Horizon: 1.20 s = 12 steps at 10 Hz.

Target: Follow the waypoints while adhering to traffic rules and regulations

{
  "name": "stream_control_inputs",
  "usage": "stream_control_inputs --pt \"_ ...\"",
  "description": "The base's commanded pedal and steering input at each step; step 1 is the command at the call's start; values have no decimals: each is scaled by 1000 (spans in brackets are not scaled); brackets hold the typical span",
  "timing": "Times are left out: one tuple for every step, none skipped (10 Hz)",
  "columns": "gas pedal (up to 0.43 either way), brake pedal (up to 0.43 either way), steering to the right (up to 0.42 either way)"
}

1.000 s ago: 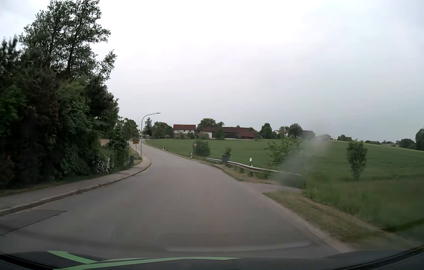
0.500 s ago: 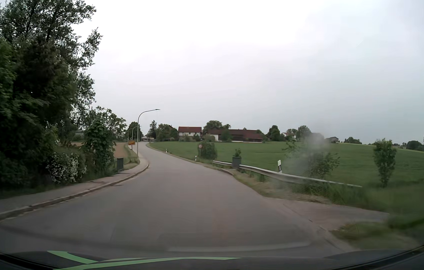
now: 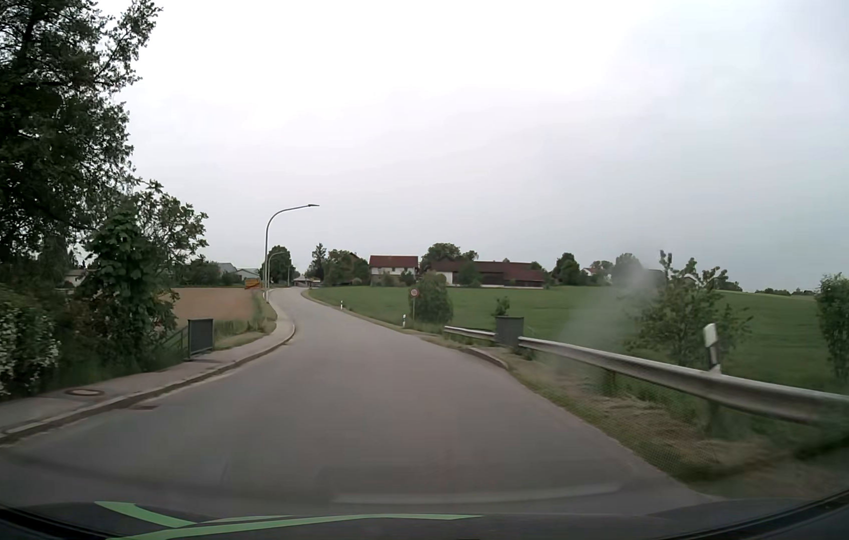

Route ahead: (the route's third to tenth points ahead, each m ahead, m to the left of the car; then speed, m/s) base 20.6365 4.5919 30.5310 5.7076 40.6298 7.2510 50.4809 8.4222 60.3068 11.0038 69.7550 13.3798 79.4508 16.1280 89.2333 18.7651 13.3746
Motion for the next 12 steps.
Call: stream_control_inputs --pt "98 0 -20" --pt "98 0 -20" --pt "98 0 -21" --pt "98 0 -21" --pt "110 0 -21" --pt "110 0 -22" --pt "110 0 -25" --pt "110 0 -25" --pt "110 0 -25" --pt "110 0 -25" --pt "110 0 -25" --pt "110 0 -25"
